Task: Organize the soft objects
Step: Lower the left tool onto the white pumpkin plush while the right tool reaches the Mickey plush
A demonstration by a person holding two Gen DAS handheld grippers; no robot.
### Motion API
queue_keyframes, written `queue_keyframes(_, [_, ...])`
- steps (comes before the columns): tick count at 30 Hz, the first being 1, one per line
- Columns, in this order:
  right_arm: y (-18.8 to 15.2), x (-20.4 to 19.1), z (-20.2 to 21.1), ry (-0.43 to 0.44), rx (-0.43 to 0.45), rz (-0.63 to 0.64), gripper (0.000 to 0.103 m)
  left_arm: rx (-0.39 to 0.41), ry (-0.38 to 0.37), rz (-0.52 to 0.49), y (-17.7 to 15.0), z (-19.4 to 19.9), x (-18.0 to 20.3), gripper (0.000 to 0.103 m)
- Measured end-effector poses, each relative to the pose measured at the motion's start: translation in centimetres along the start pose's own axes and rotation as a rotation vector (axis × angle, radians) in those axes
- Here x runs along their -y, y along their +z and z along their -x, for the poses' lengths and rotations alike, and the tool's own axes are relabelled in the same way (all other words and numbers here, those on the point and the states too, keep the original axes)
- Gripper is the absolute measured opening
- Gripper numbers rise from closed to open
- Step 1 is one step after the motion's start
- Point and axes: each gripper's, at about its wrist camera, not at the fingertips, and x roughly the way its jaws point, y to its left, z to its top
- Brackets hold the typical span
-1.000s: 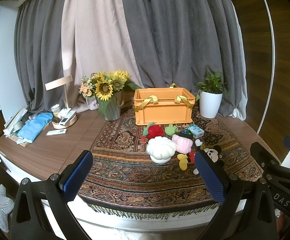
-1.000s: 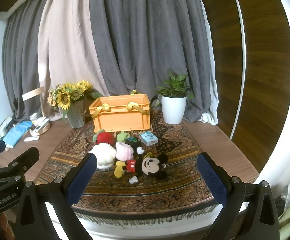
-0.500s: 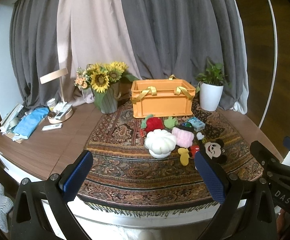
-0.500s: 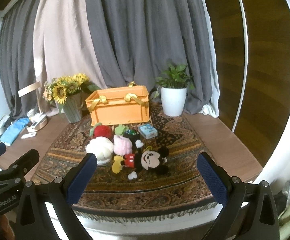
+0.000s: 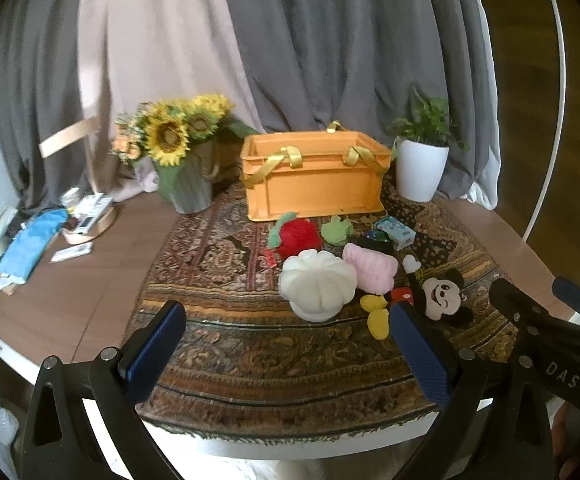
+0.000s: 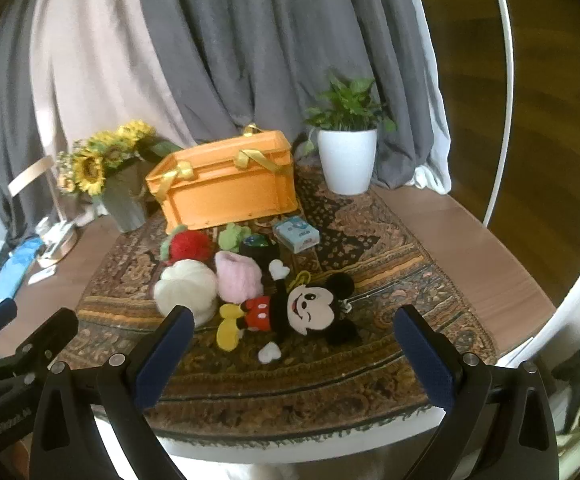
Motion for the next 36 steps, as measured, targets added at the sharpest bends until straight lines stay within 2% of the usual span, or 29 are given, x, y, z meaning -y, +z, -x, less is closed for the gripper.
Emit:
queue_keyframes(6, [1.1,-0.7,-3.7,-0.051,-0.050,-0.034,0.101,-0.050,-0.047,-0.034,1.4,-4.6,-0.7,0.103])
queue_keyframes(11, [1.6,-1.1,-6.6,-0.094,-0.102,-0.067,0.101,-0.092,-0.117,-0.056,2.2,-8.4,-1.2,0.103])
queue_keyframes(16, [1.5,-1.4,-8.7,-0.129,-0.135,-0.093,0.101,-0.116,-0.177,-0.077,1.9,-11.0,-1.2,0.103])
queue_keyframes(20, [1.2,-1.4,-10.3,-0.141,-0.174,-0.084,0.101,-0.151,-0.194,-0.079,1.3,-12.9,-0.7,0.103])
queue_keyframes(31, [0.9,0.8,-14.6,-0.101,-0.248,-0.062,0.100,-0.200,-0.156,-0.092,-0.1,-16.3,2.0,0.103])
queue_keyframes(36, [0.6,1.6,-15.9,-0.079,-0.270,-0.068,0.099,-0.234,-0.143,-0.046,-1.2,-17.6,2.1,0.103])
